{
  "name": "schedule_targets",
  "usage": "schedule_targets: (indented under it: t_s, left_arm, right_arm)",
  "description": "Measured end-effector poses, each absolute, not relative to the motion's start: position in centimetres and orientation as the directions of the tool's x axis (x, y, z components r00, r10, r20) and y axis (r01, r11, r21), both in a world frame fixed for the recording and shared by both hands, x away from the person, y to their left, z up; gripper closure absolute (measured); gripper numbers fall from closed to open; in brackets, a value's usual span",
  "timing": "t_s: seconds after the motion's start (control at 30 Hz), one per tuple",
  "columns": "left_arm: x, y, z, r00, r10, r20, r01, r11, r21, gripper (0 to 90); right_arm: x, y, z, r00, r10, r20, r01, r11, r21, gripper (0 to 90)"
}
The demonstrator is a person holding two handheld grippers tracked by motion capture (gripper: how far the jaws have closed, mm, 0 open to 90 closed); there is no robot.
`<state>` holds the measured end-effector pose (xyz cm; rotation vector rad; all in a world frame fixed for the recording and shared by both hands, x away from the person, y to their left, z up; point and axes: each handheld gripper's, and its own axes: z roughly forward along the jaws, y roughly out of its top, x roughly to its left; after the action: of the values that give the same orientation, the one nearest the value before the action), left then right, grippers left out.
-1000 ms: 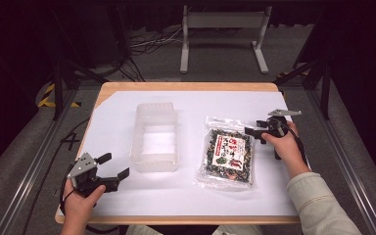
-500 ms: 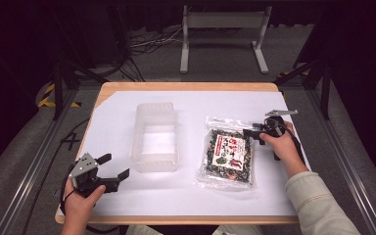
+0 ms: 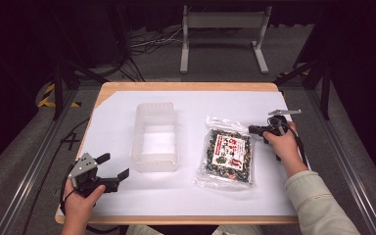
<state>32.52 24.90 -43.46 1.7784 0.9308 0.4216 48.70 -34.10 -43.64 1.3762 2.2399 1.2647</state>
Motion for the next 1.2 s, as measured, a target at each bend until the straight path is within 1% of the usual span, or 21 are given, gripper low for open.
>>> schedule_targets:
  t_s: [0.17, 0.27, 0.43, 0.47, 0.57, 0.67, 0.73, 0.87, 0.97, 1.0, 1.07, 1.2]
  left_arm:
    - [32.6, 24.9, -43.5, 0.633, 0.761, -0.146, 0.392, -0.152, 0.907, 3.2]
    - [32.6, 24.9, -43.5, 0.618, 0.772, -0.147, 0.393, -0.142, 0.908, 0.8]
    - [32.7, 25.0, -43.5, 0.611, 0.775, -0.162, 0.404, -0.13, 0.905, 0.8]
    - [32.7, 24.9, -43.5, 0.619, 0.771, -0.152, 0.392, -0.135, 0.91, 0.7]
    - [32.7, 24.8, -43.5, 0.618, 0.773, -0.144, 0.385, -0.137, 0.913, 1.5]
    - [32.7, 24.9, -43.5, 0.613, 0.774, -0.156, 0.384, -0.12, 0.915, 1.4]
    - [32.6, 24.9, -43.5, 0.613, 0.775, -0.15, 0.381, -0.124, 0.916, 1.4]
    - [32.6, 24.8, -43.5, 0.615, 0.779, -0.123, 0.393, -0.168, 0.904, 1.1]
    - [32.6, 24.8, -43.5, 0.614, 0.775, -0.147, 0.401, -0.146, 0.904, 1.3]
    - [32.6, 24.8, -43.5, 0.614, 0.775, -0.147, 0.401, -0.146, 0.904, 1.3]
    - [32.6, 24.9, -43.4, 0.616, 0.775, -0.14, 0.395, -0.15, 0.906, 1.5]
    - [32.5, 25.1, -43.3, 0.615, 0.771, -0.164, 0.398, -0.125, 0.909, 3.1]
  right_arm:
    - [48.5, -34.0, -43.3, -0.545, 0.808, 0.223, 0.606, 0.196, 0.771, 89.8]
    - [48.4, -34.0, -43.0, -0.548, 0.808, 0.216, 0.597, 0.197, 0.778, 90.0]
    - [48.2, -34.3, -42.5, -0.549, 0.807, 0.218, 0.584, 0.184, 0.791, 90.0]
    - [48.1, -34.3, -42.2, -0.552, 0.805, 0.218, 0.577, 0.18, 0.796, 90.0]
    - [47.4, -34.6, -40.9, -0.563, 0.797, 0.219, 0.542, 0.156, 0.826, 90.0]
    - [47.0, -34.9, -40.1, -0.571, 0.79, 0.224, 0.521, 0.138, 0.843, 90.0]
    - [46.4, -35.2, -39.0, -0.579, 0.784, 0.222, 0.493, 0.12, 0.862, 90.0]
    - [45.5, -35.5, -36.8, -0.604, 0.771, 0.205, 0.437, 0.105, 0.893, 90.0]
    - [44.7, -35.5, -35.3, -0.626, 0.759, 0.182, 0.396, 0.108, 0.912, 90.0]
    - [44.7, -35.5, -35.3, -0.626, 0.759, 0.182, 0.396, 0.108, 0.912, 90.0]
    - [44.1, -35.5, -34.2, -0.641, 0.75, 0.161, 0.362, 0.111, 0.925, 90.0]
    - [43.2, -35.6, -32.6, -0.668, 0.731, 0.142, 0.307, 0.096, 0.947, 90.0]
